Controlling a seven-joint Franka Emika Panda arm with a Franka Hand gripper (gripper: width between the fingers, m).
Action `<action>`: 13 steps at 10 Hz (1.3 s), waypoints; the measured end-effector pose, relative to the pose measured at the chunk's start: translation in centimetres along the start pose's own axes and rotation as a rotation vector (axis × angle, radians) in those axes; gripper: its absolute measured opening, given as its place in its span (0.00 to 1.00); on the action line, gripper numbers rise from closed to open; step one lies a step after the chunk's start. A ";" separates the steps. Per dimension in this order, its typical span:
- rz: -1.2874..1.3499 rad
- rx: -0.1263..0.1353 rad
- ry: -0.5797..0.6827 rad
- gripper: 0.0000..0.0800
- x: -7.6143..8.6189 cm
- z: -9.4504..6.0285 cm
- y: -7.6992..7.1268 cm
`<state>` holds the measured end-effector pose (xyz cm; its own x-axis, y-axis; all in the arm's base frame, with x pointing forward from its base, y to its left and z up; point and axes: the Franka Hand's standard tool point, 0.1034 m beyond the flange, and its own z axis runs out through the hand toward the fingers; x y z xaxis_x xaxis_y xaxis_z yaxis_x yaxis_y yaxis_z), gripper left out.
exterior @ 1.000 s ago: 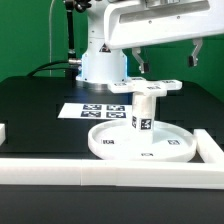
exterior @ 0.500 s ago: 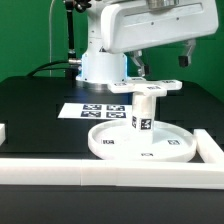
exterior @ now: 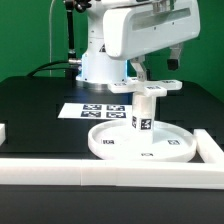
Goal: Assemble round table
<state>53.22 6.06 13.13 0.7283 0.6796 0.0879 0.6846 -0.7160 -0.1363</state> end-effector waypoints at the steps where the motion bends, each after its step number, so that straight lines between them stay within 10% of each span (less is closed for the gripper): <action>1: -0.081 -0.007 0.001 0.81 -0.1 0.0 0.2; 13: -0.071 -0.036 -0.003 0.81 -1.9 1.2 1.7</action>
Offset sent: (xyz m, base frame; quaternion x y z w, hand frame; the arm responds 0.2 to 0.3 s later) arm 0.0022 -0.0057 -0.0041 0.0122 -0.0122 -0.1074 0.9941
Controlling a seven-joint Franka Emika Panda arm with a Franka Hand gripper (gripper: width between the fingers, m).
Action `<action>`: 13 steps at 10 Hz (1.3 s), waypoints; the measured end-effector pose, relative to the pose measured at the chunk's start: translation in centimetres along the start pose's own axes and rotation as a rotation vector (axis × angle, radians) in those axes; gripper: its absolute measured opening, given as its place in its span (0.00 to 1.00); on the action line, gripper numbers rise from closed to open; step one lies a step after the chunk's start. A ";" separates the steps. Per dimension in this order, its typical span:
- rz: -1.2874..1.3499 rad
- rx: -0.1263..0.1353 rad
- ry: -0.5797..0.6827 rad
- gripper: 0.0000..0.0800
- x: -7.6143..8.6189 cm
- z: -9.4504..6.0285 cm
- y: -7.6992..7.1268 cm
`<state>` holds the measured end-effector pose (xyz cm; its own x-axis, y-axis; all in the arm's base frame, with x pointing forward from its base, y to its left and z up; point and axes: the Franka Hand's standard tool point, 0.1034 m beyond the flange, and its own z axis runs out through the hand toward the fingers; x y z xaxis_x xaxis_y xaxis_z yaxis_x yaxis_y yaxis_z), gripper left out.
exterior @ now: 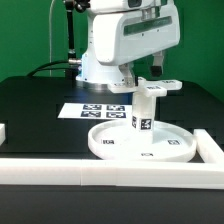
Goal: Assemble round table
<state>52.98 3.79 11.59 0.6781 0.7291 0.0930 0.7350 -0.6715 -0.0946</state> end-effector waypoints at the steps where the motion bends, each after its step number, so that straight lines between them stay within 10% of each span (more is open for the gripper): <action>1: -0.002 -0.003 0.000 0.81 0.0 0.1 0.1; 6: -0.073 -0.014 -0.026 0.81 0.1 0.7 0.4; 8: -0.068 -0.014 -0.026 0.55 0.0 0.7 0.5; 13: -0.054 -0.015 -0.026 0.55 0.0 0.7 0.5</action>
Offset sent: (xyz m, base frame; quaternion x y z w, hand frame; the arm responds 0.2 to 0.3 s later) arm 0.0100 0.0023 -0.0029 0.0085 -0.0215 -0.0650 0.9976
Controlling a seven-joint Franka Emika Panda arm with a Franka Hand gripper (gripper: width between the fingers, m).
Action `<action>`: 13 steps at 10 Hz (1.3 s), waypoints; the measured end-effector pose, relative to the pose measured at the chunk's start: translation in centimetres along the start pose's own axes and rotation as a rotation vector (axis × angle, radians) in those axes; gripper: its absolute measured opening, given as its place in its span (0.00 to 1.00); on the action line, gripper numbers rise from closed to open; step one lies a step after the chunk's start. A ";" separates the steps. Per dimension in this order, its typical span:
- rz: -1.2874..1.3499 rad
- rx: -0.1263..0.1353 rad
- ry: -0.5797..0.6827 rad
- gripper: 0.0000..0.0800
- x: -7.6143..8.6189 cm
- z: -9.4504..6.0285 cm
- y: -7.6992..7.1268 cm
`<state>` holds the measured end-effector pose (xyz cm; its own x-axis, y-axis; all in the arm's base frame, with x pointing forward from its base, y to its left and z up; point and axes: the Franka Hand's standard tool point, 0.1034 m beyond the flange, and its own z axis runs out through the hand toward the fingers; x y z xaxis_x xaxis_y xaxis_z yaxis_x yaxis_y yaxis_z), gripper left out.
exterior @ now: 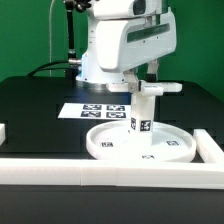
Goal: Assemble round table
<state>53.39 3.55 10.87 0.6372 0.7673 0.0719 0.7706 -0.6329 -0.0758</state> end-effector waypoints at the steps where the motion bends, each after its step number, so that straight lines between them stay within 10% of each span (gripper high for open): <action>1: 0.023 0.000 0.000 0.55 0.0 0.0 0.0; 13: 1.240 0.014 0.073 0.55 -0.4 0.1 0.0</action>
Offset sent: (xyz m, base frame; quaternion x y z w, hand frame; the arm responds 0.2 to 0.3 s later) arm -0.0073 -0.0105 -0.0050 0.0321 -0.0185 0.3363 0.9410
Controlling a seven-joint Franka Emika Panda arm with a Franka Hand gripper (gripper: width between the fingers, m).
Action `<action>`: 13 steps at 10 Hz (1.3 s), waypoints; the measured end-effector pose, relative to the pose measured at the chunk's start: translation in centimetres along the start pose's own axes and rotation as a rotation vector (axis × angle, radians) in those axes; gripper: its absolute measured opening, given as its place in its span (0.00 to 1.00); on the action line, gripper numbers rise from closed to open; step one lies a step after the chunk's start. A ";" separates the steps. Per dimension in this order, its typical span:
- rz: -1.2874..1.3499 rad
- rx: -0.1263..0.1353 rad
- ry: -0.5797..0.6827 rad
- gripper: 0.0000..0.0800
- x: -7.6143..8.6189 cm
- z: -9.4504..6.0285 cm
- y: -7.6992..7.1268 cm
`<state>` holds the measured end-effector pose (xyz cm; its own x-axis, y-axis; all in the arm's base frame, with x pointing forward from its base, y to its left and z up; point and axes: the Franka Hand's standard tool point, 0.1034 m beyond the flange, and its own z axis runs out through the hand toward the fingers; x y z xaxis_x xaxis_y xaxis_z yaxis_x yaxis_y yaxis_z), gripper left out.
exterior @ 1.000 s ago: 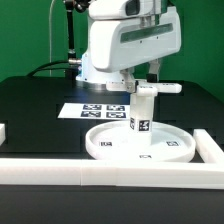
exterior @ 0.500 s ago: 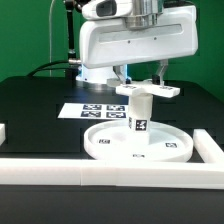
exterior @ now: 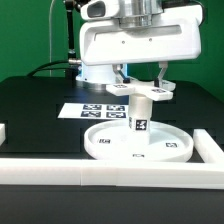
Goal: Assemble round table
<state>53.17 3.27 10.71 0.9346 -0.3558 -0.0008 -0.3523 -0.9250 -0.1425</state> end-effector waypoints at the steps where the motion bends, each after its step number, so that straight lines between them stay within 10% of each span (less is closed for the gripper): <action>1: 0.084 0.011 0.011 0.55 0.0 0.0 0.1; 13: 1.098 0.109 0.051 0.55 0.0 0.1 -0.6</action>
Offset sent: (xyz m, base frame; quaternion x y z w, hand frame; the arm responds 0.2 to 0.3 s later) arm -0.0113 0.0009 -0.0044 -0.0041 0.0020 0.2151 0.9766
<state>53.36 3.86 10.74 0.1124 -0.9838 -0.1396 -0.9805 -0.0870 -0.1760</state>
